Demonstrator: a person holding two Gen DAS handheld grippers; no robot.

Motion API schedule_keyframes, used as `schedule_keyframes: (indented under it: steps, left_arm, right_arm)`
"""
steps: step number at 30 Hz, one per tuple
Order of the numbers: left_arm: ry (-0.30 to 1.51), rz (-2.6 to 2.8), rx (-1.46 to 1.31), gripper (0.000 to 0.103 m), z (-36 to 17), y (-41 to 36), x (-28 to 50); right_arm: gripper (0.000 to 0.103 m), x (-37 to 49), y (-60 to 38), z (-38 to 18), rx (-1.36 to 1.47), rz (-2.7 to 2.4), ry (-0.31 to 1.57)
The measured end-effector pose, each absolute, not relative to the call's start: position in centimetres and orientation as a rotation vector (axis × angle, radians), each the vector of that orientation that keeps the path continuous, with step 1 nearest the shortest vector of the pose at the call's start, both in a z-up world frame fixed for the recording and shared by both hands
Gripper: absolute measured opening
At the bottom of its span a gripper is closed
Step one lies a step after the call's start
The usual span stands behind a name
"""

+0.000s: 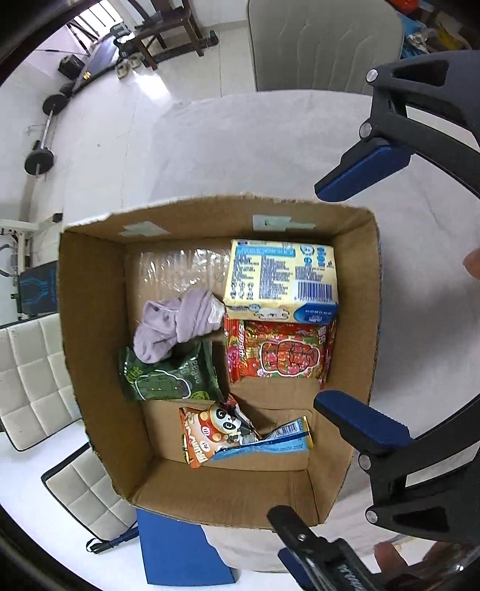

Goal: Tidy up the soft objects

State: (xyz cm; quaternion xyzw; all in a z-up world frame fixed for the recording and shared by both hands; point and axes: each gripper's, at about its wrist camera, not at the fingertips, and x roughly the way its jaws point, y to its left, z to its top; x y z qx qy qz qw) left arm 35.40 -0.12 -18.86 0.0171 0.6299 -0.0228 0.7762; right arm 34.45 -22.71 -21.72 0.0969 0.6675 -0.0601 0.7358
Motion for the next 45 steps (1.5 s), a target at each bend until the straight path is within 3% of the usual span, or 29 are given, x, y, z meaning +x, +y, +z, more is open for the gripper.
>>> schedule_keyframes:
  steps: [15, 34, 45]
  left_arm:
    - [1.228, -0.036, 0.064, 0.102, -13.6, -0.6, 31.7]
    - [1.075, -0.031, 0.042, 0.102, 0.2, 0.2, 18.2]
    - [1.051, -0.077, 0.057, 0.102, 4.6, -0.8, 13.1]
  right_arm:
    - [0.103, 31.3, -22.5, -17.6, 0.19, -0.131, 1.386]
    - [0.103, 16.8, -21.6, -0.4, 0.229, -0.026, 1.132]
    - [0.103, 9.0, -21.0, 5.0, 0.199, 0.012, 1.086]
